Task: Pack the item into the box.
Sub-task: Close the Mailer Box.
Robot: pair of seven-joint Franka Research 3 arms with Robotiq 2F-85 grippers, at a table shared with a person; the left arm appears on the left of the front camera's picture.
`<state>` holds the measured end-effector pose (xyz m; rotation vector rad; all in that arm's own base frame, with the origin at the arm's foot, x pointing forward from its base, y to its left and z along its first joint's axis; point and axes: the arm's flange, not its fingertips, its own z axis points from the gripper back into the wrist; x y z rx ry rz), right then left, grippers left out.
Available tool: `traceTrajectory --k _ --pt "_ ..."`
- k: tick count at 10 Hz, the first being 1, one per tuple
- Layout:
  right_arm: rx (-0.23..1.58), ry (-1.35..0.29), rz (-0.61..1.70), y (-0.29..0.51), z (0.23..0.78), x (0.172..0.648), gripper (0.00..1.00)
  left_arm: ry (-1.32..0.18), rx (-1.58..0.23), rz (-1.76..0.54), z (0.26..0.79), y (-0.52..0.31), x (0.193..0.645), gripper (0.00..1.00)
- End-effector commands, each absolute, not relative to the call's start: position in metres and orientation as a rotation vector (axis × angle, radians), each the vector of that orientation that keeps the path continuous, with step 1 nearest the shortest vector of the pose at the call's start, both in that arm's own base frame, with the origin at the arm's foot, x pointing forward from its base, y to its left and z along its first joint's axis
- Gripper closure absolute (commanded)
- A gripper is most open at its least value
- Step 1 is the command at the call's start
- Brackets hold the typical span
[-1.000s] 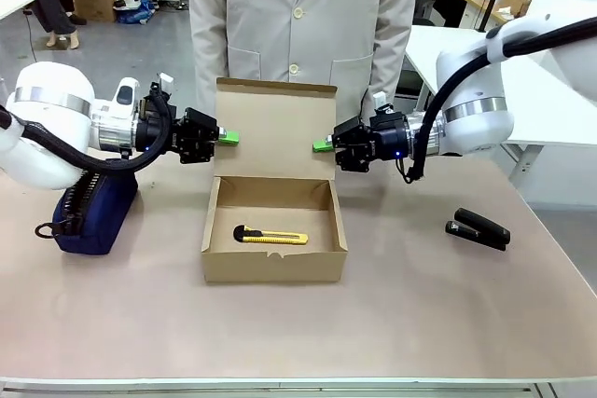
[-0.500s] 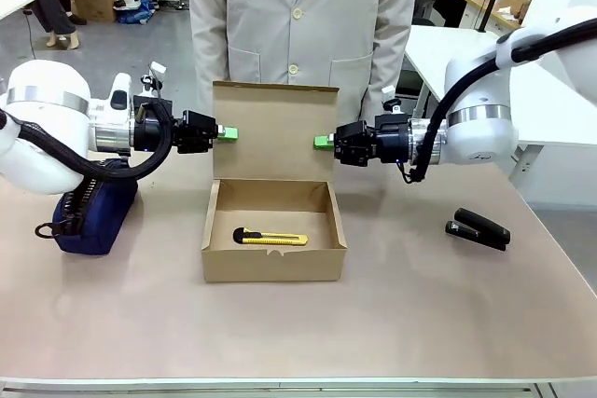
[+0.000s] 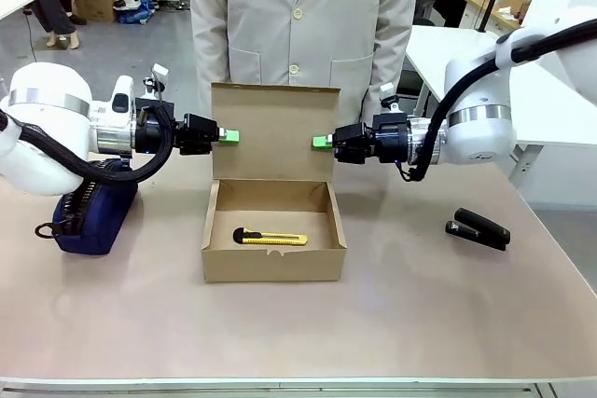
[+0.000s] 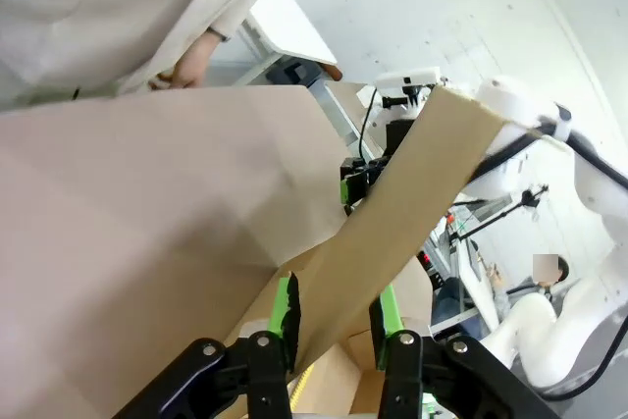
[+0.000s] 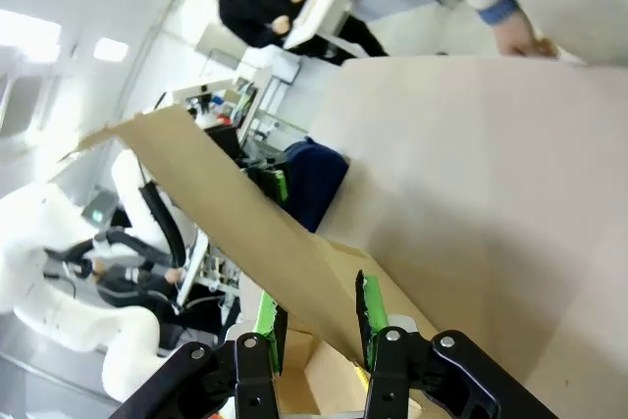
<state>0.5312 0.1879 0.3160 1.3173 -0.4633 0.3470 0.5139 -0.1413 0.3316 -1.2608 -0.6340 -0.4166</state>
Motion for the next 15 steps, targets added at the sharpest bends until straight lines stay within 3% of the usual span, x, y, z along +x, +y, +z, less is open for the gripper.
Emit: traceTrajectory --k 1,3,5,8,13,14,15 --pt "1.359 -0.623 0.57 0.184 0.315 0.524 0.59 -0.801 -1.299 -0.608 0.331 -0.141 0.505 0.59" --pt "1.364 -0.756 0.672 0.182 0.316 0.519 0.59 -1.003 -1.27 -0.704 0.335 -0.143 0.501 0.59" --pt "1.37 -0.937 0.781 0.178 0.322 0.509 0.59 -1.114 -1.266 -0.762 0.341 -0.143 0.492 0.59" --pt "1.341 -1.127 0.896 0.175 0.325 0.493 0.59 -1.107 -1.294 -0.903 0.344 -0.145 0.477 0.59" --pt "1.312 -1.147 0.96 0.174 0.317 0.458 0.59 -1.18 -1.254 -0.961 0.342 -0.139 0.445 0.59" --pt "1.282 -1.103 0.822 0.178 0.316 0.463 0.59 -1.125 -1.276 -0.977 0.343 -0.148 0.461 0.59" --pt "1.328 -1.107 0.943 0.175 0.316 0.471 0.59 -1.125 -1.276 -0.977 0.343 -0.148 0.461 0.59"
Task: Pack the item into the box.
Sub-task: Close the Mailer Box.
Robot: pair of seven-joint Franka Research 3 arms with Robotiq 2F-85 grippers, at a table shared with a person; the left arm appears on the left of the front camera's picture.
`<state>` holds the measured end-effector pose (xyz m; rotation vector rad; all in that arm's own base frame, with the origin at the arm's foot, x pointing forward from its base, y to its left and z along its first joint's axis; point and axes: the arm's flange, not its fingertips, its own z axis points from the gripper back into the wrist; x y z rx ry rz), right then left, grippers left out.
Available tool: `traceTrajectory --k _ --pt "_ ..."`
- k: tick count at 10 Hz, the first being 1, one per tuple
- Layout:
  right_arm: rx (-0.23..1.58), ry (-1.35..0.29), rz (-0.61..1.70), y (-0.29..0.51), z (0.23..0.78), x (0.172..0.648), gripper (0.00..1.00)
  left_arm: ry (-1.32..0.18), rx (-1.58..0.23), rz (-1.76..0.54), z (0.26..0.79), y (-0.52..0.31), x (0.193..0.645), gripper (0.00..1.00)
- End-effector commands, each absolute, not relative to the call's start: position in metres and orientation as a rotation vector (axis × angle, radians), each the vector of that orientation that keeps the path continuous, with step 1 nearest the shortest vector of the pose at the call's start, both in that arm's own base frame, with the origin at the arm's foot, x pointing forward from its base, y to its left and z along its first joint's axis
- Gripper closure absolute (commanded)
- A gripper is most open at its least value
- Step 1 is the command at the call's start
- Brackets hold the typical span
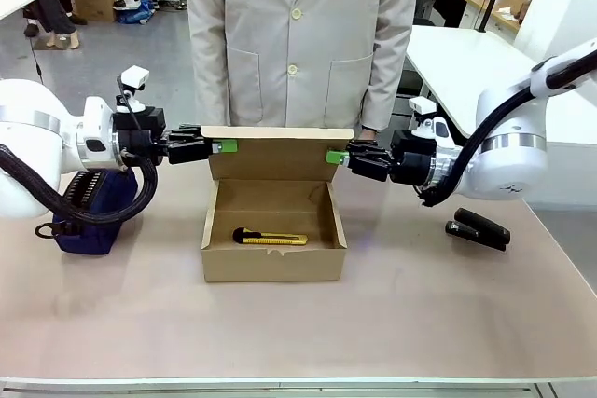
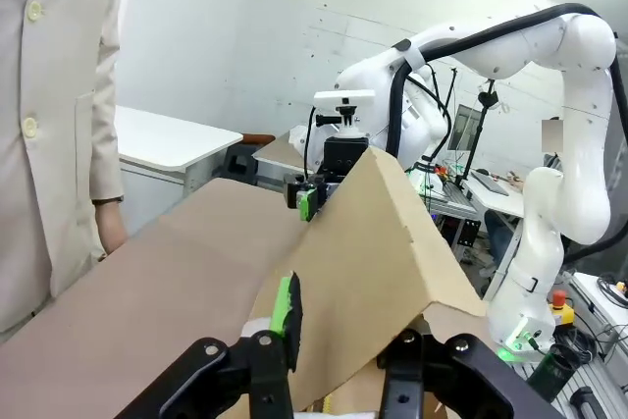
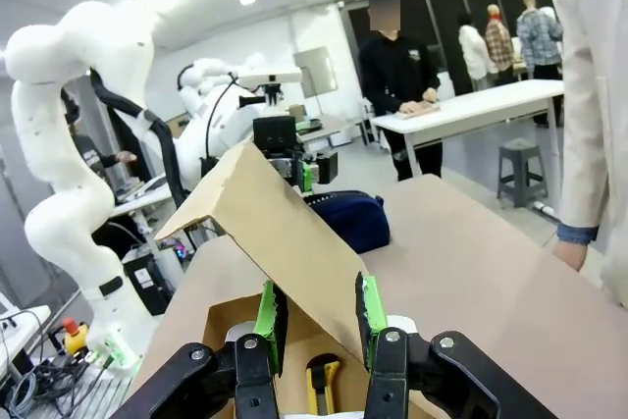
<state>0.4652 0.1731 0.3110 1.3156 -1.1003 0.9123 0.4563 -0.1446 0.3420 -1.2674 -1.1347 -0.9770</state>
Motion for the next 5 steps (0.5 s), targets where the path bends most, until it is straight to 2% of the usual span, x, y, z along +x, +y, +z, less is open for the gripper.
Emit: traceTrajectory --k 1,3,5 --pt "1.328 -1.107 0.943 0.175 0.316 0.471 0.59 -1.125 -1.276 -0.977 0.343 -0.148 0.461 0.59" --pt "1.318 -1.101 0.917 0.174 0.312 0.466 0.59 -1.133 -1.269 -0.978 0.341 -0.146 0.458 0.59" --pt "1.356 -1.17 1.106 0.171 0.305 0.461 0.59 -1.202 -1.227 -1.108 0.332 -0.141 0.448 0.59"
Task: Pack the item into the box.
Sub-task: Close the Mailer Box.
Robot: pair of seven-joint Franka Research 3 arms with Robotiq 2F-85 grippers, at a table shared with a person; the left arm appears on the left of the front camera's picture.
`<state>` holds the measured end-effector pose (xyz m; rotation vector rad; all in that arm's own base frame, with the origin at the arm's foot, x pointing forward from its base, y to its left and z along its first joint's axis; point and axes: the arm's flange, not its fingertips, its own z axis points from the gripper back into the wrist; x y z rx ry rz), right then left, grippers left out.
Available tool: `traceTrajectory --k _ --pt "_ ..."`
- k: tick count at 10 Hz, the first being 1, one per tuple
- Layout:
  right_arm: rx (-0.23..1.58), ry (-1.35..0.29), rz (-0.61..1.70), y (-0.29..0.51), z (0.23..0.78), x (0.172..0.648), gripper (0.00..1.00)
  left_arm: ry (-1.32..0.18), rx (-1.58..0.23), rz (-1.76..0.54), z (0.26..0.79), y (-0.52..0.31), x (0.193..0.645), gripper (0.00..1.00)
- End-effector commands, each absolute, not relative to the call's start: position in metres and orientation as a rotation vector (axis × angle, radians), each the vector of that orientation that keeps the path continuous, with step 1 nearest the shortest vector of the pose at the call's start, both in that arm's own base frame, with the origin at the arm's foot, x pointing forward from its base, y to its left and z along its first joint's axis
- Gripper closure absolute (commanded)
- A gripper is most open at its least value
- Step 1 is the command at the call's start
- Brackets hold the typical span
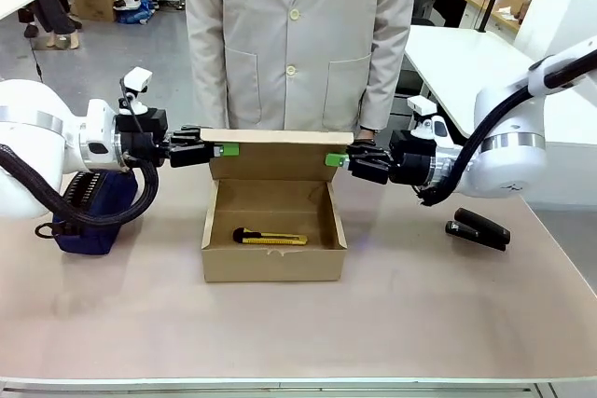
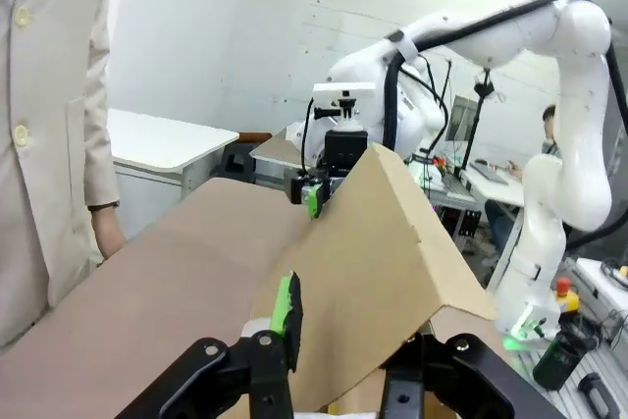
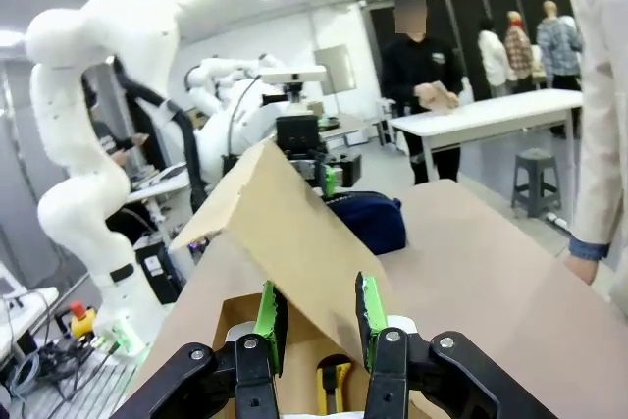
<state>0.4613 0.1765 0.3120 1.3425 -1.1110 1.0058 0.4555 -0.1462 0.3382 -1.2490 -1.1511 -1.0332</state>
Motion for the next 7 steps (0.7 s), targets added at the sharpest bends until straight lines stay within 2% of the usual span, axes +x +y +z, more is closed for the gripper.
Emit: traceTrajectory --k 1,4,5,7 --pt "1.34 -1.195 1.17 0.17 0.3 0.459 0.59 -1.238 -1.233 -1.162 0.329 -0.138 0.444 0.59" --pt "1.269 -1.275 1.286 0.171 0.29 0.453 0.59 -1.31 -1.236 -1.257 0.325 -0.136 0.437 0.59" --pt "1.253 -1.296 1.312 0.168 0.289 0.45 0.03 -1.31 -1.246 -1.254 0.324 -0.136 0.436 0.07" --pt "1.241 -1.313 1.334 0.163 0.288 0.447 0.0 -1.233 -1.277 -1.316 0.315 -0.134 0.431 0.0"
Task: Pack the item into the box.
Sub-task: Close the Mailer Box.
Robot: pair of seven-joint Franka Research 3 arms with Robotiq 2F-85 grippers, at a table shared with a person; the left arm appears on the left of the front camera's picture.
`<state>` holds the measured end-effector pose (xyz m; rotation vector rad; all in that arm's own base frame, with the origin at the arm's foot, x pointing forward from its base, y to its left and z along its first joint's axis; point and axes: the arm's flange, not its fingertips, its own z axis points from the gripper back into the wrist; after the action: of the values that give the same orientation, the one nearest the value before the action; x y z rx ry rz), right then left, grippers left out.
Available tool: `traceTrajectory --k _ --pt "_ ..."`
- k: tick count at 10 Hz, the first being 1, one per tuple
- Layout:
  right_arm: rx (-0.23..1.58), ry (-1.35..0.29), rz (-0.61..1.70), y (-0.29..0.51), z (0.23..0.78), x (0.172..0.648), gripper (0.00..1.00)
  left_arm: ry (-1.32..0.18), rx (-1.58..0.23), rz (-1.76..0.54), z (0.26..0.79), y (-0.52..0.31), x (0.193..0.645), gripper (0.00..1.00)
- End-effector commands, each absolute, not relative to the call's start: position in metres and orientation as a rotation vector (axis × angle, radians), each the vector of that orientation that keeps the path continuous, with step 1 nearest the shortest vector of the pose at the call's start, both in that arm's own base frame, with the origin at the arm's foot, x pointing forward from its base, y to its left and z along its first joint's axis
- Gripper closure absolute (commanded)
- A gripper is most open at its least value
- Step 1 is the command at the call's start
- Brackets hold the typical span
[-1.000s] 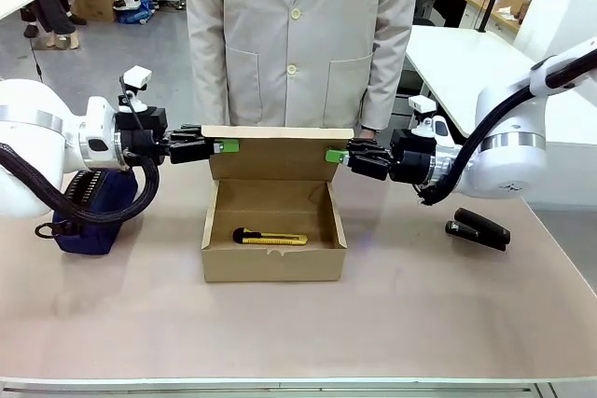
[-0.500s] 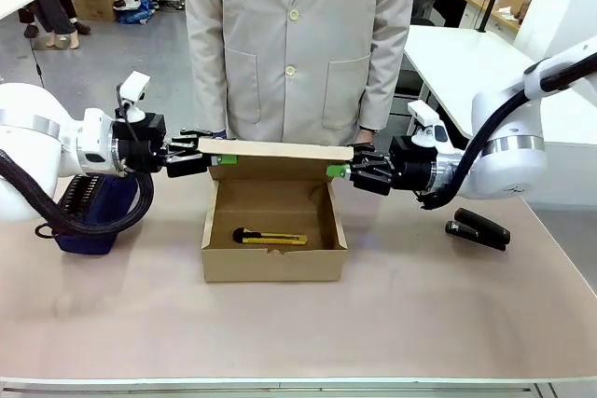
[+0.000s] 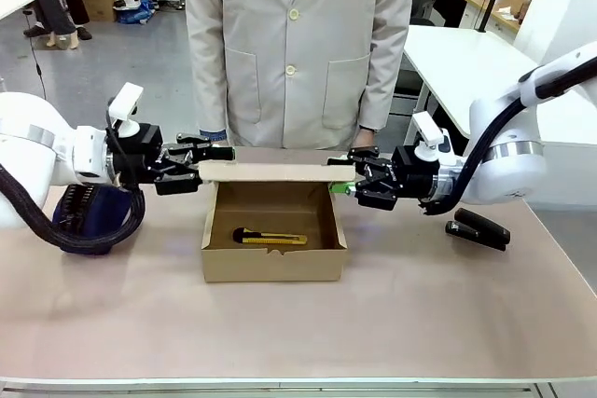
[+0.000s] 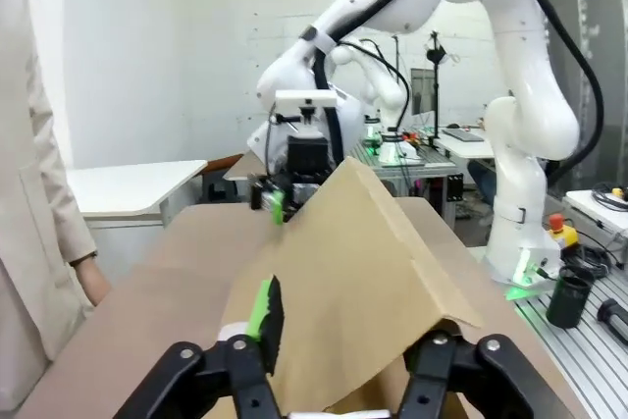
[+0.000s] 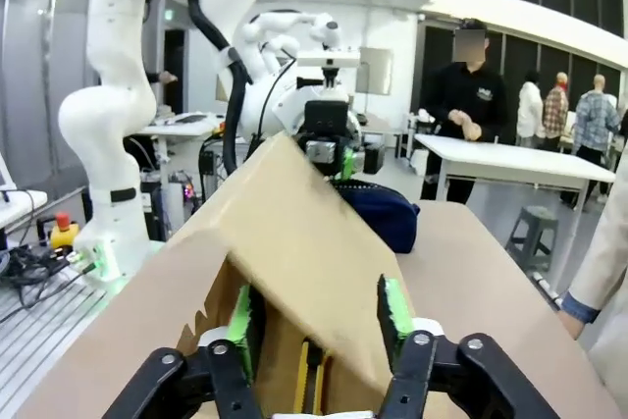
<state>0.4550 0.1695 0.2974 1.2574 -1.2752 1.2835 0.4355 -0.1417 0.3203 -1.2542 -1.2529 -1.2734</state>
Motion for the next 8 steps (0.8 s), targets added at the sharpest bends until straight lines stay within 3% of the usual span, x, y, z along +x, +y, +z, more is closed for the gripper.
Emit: traceTrajectory --k 1,8 --pt "1.238 -1.327 1.349 0.159 0.289 0.445 0.0 -1.194 -1.277 -1.352 0.313 -0.131 0.429 0.0" --pt "1.196 -1.287 1.409 0.115 0.292 0.44 0.0 -1.155 -1.297 -1.414 0.319 -0.089 0.421 0.0"
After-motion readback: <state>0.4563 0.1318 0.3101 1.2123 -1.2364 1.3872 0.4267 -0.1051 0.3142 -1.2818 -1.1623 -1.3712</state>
